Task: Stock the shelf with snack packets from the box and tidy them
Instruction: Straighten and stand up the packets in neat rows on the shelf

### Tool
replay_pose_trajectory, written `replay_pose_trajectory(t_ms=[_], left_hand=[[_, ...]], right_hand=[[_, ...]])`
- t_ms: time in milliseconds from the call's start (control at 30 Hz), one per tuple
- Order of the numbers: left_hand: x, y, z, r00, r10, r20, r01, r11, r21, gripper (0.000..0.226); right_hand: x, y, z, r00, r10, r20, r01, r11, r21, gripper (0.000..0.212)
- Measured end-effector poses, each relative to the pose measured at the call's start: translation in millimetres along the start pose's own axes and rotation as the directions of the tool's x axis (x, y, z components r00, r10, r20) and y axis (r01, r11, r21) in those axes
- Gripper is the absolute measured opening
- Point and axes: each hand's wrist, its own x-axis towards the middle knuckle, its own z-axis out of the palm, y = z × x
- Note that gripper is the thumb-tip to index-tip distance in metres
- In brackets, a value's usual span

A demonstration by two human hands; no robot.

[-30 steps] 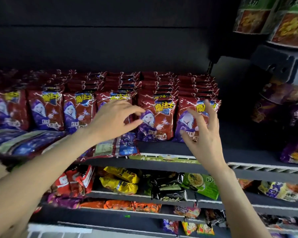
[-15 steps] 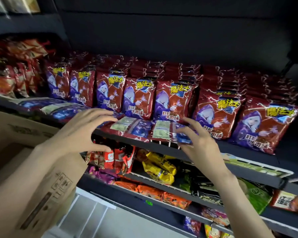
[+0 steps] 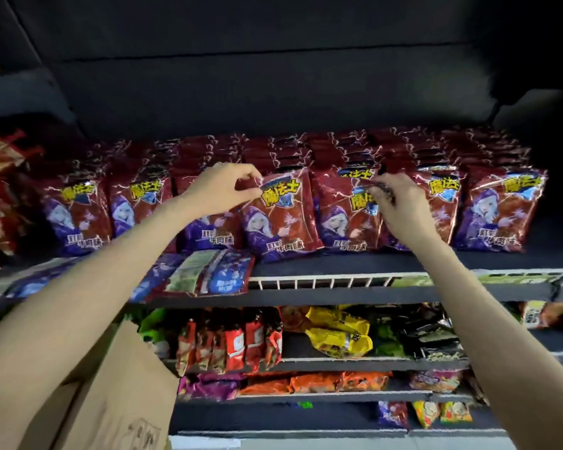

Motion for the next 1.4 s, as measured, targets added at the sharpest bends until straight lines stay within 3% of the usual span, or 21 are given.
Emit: replay_pose_trajectory(t_ms=[167,333,433,533,633,767,967,1100,1400], left_hand=[[37,-5,14,0.996,0.013,0.089,-0.021,0.995,0.095,0.030],[43,-8,21,0.993,0.042,0.110,-0.059,0.986,0.154,0.037],[33,-5,28,0.986,0.166,-0.013,-0.152,0.931,0.331,0.051],[16,8,39,0.940,0.333,-0.071,-0.288,0.889,0.357,0.071],[4,21,55,0.912,0.398,0.093,-0.401,0.824,0.400,0.091],[7,43,84,0.870,0.386,0.306,-0.492,0.703,0.513,0.100],[22,48,103,0.891,0.354,0.285,-0.454,0.655,0.605,0.107],[26,53,113,0.909,0.352,0.223,-0.413,0.684,0.601,0.100],[32,70,129,0.923,0.361,0.133,-0.344,0.619,0.706,0.103]], right_hand=[[25,1,21,0.993,0.114,-0.021,-0.116,0.964,-0.239,0.030],[32,-1,32,0.998,0.037,-0.051,-0.053,0.933,-0.357,0.026],[25,1,32,0.998,-0.017,-0.066,-0.004,0.953,-0.303,0.031],[2,5,24,0.983,-0.053,-0.174,0.013,0.974,-0.224,0.041],[-26,16,18,0.974,0.035,-0.226,-0.101,0.952,-0.289,0.049],[-44,37,19,0.987,0.160,-0.026,-0.159,0.922,-0.353,0.063],[-48,61,6,0.986,0.114,0.121,-0.047,0.888,-0.457,0.076],[-51,64,2,0.989,0.082,0.124,-0.024,0.911,-0.412,0.081],[-53,74,-2,0.998,0.038,0.046,-0.022,0.952,-0.305,0.075]])
